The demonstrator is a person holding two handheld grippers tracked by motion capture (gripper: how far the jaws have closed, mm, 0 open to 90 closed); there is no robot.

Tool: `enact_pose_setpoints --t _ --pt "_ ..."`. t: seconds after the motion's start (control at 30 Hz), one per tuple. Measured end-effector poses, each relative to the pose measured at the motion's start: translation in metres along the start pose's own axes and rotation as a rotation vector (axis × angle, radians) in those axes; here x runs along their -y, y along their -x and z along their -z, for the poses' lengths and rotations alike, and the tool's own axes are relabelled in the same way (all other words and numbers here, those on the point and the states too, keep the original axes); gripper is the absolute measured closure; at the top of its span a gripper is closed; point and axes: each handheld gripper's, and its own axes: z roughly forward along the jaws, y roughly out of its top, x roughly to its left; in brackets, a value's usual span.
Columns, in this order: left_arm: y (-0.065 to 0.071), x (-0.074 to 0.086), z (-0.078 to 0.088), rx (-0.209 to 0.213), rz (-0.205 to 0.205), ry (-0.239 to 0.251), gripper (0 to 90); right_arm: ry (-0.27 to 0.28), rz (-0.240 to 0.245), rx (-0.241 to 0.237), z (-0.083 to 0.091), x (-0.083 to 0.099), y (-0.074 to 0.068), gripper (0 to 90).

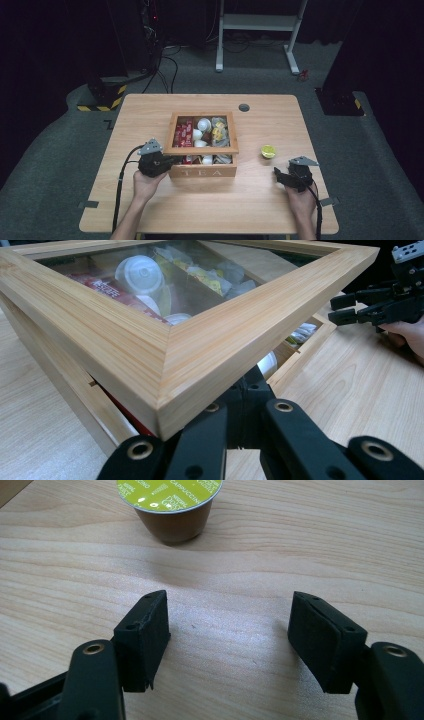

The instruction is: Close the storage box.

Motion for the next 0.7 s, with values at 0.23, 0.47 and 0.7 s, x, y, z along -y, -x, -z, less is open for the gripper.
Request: enact_pose_setpoints --t 0.23,0.47,0.7 --pt "-0.0006 0.0055 -0.0015 0.006 0.000 -0.011 90.0 0.000 0.000 0.000 0.0000 0.0000 0.0000 33.0" --pt "0.0009 0.0087 -0.0020 0.009 -0.002 -0.023 90.0 0.000 0.000 0.000 0.0000 0.0000 0.0000 32.9" --pt "0.0019 0.0110 -0.0028 0.011 0.000 -0.029 90.0 0.000 0.000 0.000 0.0000 0.0000 0.0000 33.0"
